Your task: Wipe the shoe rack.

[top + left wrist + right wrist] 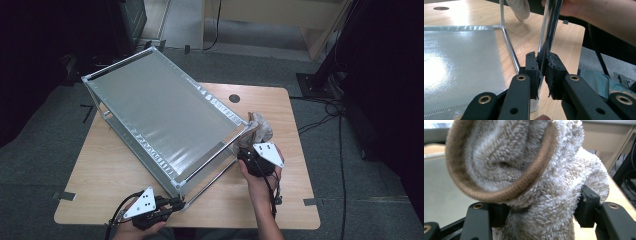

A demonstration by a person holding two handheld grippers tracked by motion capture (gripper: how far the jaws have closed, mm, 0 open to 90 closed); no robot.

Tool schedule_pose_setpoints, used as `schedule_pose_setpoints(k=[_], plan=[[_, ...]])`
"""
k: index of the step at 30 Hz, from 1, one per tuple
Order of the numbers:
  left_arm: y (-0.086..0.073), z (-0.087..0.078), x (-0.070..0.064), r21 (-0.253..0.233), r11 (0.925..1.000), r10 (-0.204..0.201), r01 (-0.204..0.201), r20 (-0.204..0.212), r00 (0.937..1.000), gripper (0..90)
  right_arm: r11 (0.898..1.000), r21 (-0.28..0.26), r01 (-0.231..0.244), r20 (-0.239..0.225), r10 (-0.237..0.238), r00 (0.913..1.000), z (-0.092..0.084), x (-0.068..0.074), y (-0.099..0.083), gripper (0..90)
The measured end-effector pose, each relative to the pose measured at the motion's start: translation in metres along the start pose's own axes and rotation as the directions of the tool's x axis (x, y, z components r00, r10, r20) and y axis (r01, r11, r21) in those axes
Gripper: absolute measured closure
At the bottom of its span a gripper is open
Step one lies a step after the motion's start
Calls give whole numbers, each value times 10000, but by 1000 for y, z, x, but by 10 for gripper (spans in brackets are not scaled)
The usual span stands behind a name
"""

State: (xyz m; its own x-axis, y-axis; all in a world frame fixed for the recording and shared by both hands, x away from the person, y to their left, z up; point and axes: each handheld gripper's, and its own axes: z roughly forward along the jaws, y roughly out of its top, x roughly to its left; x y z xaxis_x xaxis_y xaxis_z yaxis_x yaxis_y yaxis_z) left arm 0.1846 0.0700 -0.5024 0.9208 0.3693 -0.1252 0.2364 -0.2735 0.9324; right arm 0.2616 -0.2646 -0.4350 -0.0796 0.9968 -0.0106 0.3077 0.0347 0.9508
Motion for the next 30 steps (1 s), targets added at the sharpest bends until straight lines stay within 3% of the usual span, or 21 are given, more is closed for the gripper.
schedule_pose_setpoints(k=[2, 5, 9, 11, 14, 18, 22, 24, 27, 30], plan=[[0, 0, 0, 3, 10000, 1, -1, 6, 10000, 810, 9999, 84, 105, 59, -106, 9999, 0, 1, 1, 399], [0, 0, 0, 14, 10000, 4, -4, -12, 10000, 810, 9956, 917, 170, 164, -185, 9997, 12, 2, -14, 398], [0, 0, 0, 38, 10000, 20, -20, -20, 10000, 809, 9694, 2451, 142, 43, -157, 9999, 33, 1, -47, 411], [0, 0, 0, 31, 10000, 18, -18, -4, 10000, 810, 9607, 2774, -27, -65, 47, 10000, 37, -1, -57, 426], [0, 0, 0, 34, 10000, 2, -2, 20, 10000, 809, 9679, 2498, -288, -141, 334, 9993, 31, -4, -48, 453], [0, 0, 1, 32, 10000, -7, 7, 35, 10000, 809, 9900, 1292, -566, -357, 617, 9975, 15, -5, -30, 475], [0, 0, 1, 47, 10000, 1, -1, 43, 10000, 809, 9987, 353, -375, -387, 389, 9985, -2, -2, -16, 497], [0, 0, 1, 51, 10000, -7, 7, 50, 10000, 809, 9994, 346, -72, -470, 88, 9989, -5, 2, -18, 504], [0, 0, 1, 83, 10000, 16, -16, 55, 10000, 808, 9961, 877, 75, -698, -14, 9976, -3, 10, -34, 511], [0, 0, 1, 91, 10000, 31, -31, 38, 10000, 809, 9864, 1629, 202, -986, -41, 9951, 1, 20, -50, 516]])
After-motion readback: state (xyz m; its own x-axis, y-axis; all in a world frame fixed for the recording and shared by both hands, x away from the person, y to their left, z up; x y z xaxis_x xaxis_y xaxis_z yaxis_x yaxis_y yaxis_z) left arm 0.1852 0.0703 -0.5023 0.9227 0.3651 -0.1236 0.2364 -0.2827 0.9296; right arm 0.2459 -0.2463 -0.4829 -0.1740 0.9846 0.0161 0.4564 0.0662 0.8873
